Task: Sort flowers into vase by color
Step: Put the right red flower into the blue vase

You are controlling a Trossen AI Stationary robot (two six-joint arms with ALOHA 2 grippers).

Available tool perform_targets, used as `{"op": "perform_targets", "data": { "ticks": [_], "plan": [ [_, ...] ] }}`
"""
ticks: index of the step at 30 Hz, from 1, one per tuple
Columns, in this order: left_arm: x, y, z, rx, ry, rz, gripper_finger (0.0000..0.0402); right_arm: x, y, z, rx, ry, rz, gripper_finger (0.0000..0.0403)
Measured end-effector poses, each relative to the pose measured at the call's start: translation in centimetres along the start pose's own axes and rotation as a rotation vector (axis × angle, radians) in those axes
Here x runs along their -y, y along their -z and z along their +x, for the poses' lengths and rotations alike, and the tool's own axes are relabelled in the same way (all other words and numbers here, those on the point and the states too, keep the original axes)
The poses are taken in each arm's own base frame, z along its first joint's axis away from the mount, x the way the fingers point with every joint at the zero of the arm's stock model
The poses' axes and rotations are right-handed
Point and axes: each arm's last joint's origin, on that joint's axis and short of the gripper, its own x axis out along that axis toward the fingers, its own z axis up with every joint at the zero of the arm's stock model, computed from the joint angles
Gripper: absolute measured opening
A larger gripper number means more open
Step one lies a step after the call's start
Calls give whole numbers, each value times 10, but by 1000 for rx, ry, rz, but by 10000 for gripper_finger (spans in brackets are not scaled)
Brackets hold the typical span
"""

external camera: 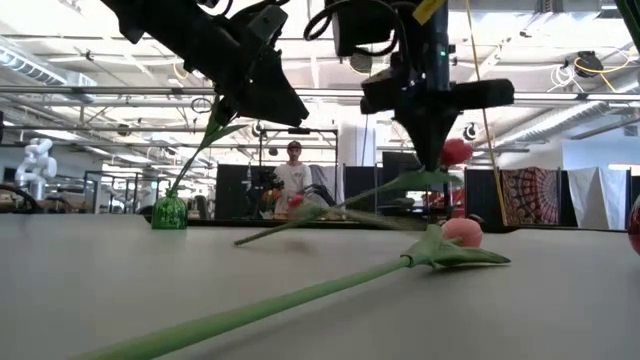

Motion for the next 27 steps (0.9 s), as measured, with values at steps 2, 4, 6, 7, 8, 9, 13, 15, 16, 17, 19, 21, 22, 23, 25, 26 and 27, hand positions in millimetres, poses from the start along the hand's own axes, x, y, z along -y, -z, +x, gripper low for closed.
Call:
{"op": "perform_targets", "data": {
  "ticks": [2,4,6,7,8,9,13,15,16,17,19,21,22,23,25,26,27],
  "plan": [
    [0,0,0,0,0,0,102,1,4,-5,-41,15,10,0],
    [0,0,0,0,0,0,102,2,7,-10,-66,26,25,0],
    [0,0,0,0,0,0,102,2,10,-15,-89,21,32,0],
    [0,0,0,0,0,0,102,2,12,-17,-104,15,35,0],
    [0,0,0,0,0,0,102,2,13,-19,-114,12,43,0],
    [0,0,0,0,0,0,102,3,14,-21,-123,14,52,0],
    [0,0,0,0,0,1,102,5,18,-30,-139,25,90,0],
    [0,0,0,0,0,1,102,5,20,-37,-108,33,112,0],
    [0,0,0,0,0,1,102,5,23,-41,-99,31,111,0],
    [0,0,0,0,0,1,102,6,25,-45,-88,39,108,0],
    [0,0,0,2,1,0,102,5,33,-55,-55,58,118,0],
    [0,-1,0,8,4,-2,102,5,43,-65,-22,72,135,0],
    [0,-1,0,9,4,-1,102,5,48,-71,-3,80,148,0],
    [0,-1,0,9,4,3,102,4,55,-77,18,90,168,0],
    [1,-1,0,12,6,4,102,2,68,-91,67,107,212,0],
    [1,-1,0,14,7,3,102,0,76,-97,92,115,237,0],
    [1,-2,0,19,9,2,102,-1,83,-104,119,124,265,0]
  ]
}}
